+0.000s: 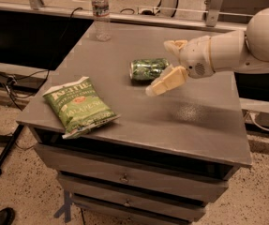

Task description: Knock green can over

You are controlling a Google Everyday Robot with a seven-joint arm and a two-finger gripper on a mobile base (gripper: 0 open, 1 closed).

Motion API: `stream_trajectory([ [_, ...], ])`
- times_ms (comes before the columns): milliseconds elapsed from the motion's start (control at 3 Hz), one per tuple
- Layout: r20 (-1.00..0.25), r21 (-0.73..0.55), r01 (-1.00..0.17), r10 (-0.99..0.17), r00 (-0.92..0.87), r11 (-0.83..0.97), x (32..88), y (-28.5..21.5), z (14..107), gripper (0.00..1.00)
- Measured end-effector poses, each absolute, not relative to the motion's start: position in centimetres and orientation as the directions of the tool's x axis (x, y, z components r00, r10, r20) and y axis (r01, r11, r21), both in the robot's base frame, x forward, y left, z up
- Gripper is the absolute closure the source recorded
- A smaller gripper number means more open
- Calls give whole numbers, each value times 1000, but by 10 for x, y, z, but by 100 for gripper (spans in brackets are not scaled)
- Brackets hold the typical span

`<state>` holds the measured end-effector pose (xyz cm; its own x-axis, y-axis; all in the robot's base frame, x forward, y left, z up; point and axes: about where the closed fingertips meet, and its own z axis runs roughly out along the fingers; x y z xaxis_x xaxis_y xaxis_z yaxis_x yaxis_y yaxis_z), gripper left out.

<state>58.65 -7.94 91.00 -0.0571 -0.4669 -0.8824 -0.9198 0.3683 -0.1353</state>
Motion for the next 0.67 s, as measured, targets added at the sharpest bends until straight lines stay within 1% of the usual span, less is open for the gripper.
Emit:
stream_trajectory([
  [333,-874,-161,-914,-483,-44,374,587,-84,918,0],
  [667,-853,-209,-894,-520,-32,397,592,-113,934,0],
])
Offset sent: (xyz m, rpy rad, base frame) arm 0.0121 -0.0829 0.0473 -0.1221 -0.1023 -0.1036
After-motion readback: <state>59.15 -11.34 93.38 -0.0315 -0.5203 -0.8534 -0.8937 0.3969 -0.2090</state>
